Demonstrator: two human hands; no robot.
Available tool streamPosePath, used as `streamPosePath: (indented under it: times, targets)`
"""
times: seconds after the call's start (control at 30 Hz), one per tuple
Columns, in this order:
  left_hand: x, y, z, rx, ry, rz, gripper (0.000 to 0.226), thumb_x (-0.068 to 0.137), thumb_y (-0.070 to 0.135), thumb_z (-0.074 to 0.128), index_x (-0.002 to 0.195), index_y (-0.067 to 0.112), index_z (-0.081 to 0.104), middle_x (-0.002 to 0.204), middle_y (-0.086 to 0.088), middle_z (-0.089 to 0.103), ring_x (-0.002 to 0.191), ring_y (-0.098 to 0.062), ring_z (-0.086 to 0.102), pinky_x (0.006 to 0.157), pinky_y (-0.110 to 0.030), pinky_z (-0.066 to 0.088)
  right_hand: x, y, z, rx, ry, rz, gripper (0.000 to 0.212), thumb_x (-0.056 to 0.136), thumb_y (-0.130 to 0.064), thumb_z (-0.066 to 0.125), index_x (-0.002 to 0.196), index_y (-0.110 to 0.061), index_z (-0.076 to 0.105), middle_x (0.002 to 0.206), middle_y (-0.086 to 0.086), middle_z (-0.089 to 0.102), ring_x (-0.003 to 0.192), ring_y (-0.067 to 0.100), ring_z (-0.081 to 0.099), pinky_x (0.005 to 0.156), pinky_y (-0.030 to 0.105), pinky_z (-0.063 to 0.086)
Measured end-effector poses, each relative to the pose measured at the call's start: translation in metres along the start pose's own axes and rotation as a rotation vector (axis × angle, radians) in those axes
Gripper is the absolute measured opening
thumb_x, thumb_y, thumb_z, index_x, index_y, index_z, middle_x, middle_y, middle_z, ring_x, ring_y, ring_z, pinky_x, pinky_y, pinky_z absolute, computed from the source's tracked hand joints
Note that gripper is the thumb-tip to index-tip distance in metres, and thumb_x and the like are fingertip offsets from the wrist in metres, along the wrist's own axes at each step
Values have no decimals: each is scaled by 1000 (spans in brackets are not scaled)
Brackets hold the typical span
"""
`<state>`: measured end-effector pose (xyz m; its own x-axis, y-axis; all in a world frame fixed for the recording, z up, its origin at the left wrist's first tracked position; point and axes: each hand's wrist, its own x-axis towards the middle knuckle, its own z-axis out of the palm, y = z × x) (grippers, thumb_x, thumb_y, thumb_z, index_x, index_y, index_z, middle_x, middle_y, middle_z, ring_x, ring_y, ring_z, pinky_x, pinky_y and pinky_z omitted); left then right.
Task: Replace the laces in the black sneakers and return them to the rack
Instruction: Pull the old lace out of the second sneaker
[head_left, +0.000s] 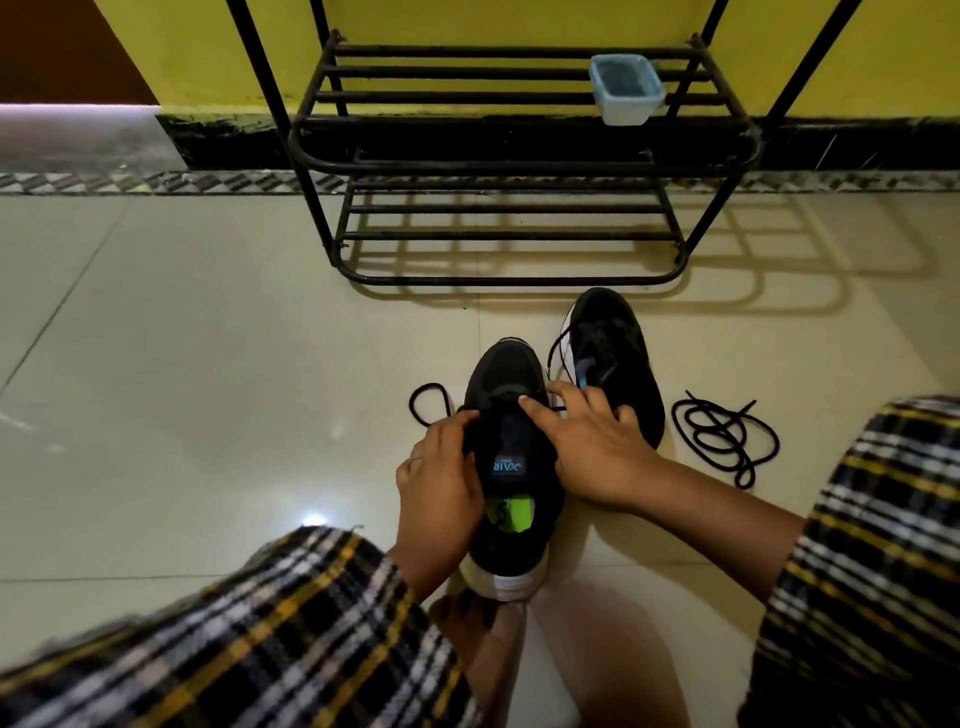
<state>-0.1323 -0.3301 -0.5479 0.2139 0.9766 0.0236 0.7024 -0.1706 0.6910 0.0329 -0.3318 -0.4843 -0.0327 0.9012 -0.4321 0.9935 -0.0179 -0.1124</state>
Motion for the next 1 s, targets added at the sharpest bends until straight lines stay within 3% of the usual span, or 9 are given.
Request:
streamPosePath:
  times: [0.2,0.4,0.53,0.6,0.67,0.77,0.9,1.0]
  targets:
    - [-1,0,-2,0,-6,-25,43,91,8,43,132,22,46,128,1,53,116,-22,50,96,-42,38,2,-1,5,10,52,-59,70,84,-25,61,144,-31,26,149,2,9,139,29,4,108,55,14]
    - [0,3,-4,28,-70,-44,44,93,12,40,136,21,41,134,0,48,120,-23,49,99,-45,39,3,-4,-2,18,36,-165,53,80,-10,59,128,-30,48,136,1,19,138,25,0,111,57,1]
    - [2,7,-6,163,-166,11,53,93,18,43,143,29,29,142,-2,37,121,-26,46,98,-45,39,-6,-9,4,-1,92,-230,50,80,-7,57,122,-34,54,132,1,22,138,26,0,110,56,2]
    - [4,7,-5,251,-196,34,55,93,23,48,143,35,27,144,-1,32,120,-27,46,97,-43,39,-13,-14,11,4,107,-273,51,80,-7,57,121,-37,56,133,1,23,137,26,1,110,54,5]
    - [5,7,-5,295,-214,43,51,92,28,51,138,36,33,144,0,30,120,-28,46,98,-43,39,-17,-16,21,-16,216,-357,46,74,-9,66,113,-34,61,128,2,30,133,27,12,107,54,20]
    - [6,3,-6,305,-222,55,43,92,28,50,133,35,39,145,2,30,120,-28,45,98,-42,38,-17,-10,28,9,460,-420,37,58,-9,78,90,-25,69,107,1,39,112,24,36,86,47,44]
    - [7,2,-7,358,-236,104,40,93,32,48,132,37,39,146,6,31,119,-26,46,97,-41,37,-18,-5,29,112,572,-498,16,70,-9,66,85,-14,68,97,5,49,99,21,41,76,38,44]
    - [7,4,-10,402,-232,128,41,91,39,33,130,34,43,144,3,36,121,-26,46,97,-41,33,-18,-5,27,158,535,-403,25,71,-13,68,96,-14,63,100,3,50,97,19,42,76,36,45]
